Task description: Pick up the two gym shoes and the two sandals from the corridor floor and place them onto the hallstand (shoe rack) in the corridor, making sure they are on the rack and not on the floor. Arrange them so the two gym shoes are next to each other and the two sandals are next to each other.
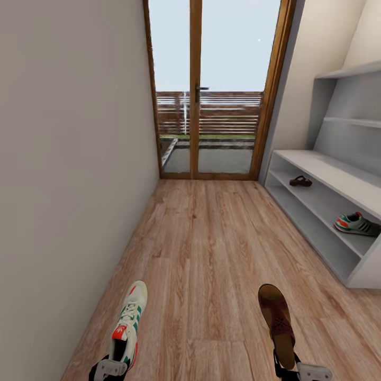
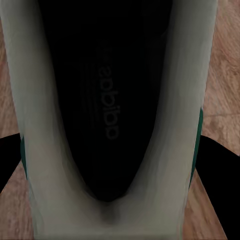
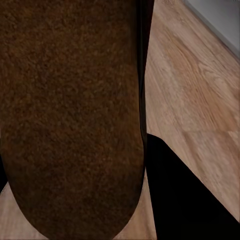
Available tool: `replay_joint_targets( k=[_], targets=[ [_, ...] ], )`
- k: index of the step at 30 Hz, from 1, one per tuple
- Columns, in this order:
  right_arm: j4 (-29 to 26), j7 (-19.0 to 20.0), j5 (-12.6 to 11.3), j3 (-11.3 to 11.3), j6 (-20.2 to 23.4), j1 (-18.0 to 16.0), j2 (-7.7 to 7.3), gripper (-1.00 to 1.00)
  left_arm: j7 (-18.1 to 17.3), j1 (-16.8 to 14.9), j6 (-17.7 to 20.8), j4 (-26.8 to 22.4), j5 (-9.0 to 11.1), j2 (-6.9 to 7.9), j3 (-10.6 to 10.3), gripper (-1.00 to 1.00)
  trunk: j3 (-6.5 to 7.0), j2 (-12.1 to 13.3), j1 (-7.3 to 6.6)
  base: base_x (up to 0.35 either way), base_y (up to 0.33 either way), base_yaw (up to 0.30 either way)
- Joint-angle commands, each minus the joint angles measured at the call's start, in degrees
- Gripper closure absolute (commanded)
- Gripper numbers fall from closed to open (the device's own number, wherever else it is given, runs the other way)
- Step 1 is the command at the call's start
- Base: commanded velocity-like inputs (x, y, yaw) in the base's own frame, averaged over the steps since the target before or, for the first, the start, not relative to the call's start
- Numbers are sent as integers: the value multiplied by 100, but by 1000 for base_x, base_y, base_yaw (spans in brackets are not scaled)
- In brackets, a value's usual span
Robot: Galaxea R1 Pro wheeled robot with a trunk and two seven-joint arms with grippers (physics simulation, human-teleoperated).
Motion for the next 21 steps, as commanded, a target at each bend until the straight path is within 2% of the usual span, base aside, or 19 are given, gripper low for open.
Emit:
replay_joint_targets(
  k=[1, 21],
  targets=[
    [3, -25, 10, 2, -12, -3, 0, 100, -38, -4, -22, 1, -50, -5, 49, 100, -5, -2, 2, 340, 0, 0],
    [3, -25, 10, 2, -12, -3, -1, 100, -38, -4, -23, -3, -50, -5, 49, 100, -5, -2, 2, 340, 0, 0]
  ],
)
